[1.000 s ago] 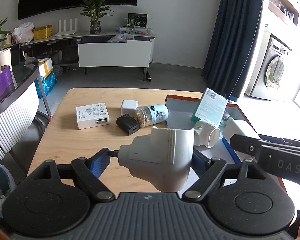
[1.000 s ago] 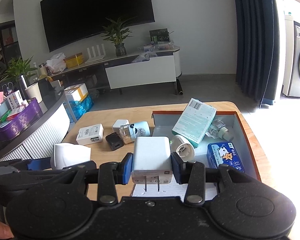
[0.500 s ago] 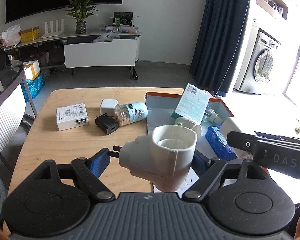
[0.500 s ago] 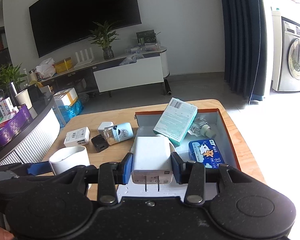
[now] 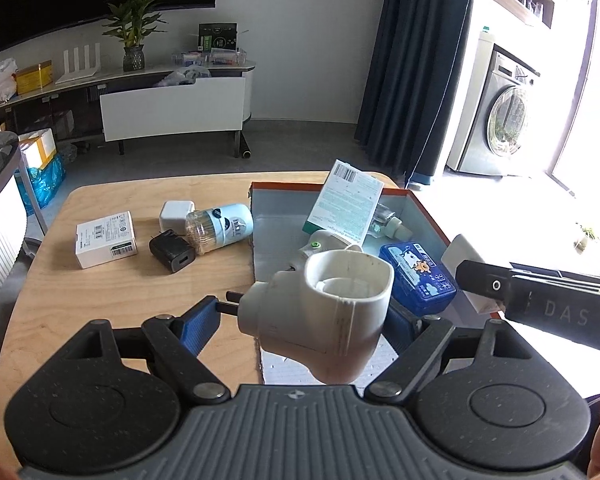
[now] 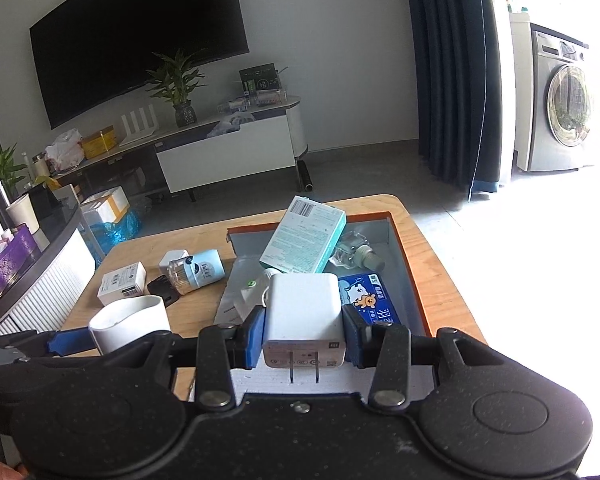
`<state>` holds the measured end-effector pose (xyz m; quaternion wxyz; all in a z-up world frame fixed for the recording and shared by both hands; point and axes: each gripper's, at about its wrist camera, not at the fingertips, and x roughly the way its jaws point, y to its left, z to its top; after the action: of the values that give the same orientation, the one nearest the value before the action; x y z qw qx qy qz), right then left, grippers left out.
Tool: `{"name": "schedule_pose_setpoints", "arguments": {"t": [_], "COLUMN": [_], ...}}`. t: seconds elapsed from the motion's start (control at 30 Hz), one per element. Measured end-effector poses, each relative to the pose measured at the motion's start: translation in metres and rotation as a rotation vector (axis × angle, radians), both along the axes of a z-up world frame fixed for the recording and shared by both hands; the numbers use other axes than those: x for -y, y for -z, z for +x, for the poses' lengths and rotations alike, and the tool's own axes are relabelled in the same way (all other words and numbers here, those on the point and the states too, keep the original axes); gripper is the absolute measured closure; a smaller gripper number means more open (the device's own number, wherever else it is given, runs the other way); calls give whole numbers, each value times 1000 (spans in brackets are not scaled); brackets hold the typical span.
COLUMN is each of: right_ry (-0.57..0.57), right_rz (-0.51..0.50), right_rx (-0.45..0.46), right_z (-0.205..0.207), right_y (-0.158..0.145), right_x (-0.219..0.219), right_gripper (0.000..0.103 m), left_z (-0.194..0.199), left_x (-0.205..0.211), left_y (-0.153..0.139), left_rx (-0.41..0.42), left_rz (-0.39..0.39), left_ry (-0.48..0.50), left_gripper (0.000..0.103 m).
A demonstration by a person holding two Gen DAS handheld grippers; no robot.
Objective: Organize rigid objects
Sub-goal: 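Carry the plug adapter with left tool while right tool carries the charger over the orange-rimmed box, then open the right tool to drop the white charger into the box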
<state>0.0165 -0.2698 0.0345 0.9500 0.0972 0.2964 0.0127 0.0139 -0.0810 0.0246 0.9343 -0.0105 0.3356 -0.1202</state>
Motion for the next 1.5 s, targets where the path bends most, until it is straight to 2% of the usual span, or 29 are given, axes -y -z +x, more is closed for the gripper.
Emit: {"name": "schedule_pose_setpoints", "arguments": {"t": [0.53,1.5], "right_ry": [67,112], "right_rz": [5,22], "right_rx": [-19,-88], "right_z": [-7,-4], "right_y": [5,22], "right_x": [27,44], "right_gripper": [53,53], "left_z": [1,1], "left_x": [27,43], "left_y": [6,22], "left_rx": [-17,-82], "left_rz": [8,11], "left_ry": [55,93], "left_gripper": [17,17]}}
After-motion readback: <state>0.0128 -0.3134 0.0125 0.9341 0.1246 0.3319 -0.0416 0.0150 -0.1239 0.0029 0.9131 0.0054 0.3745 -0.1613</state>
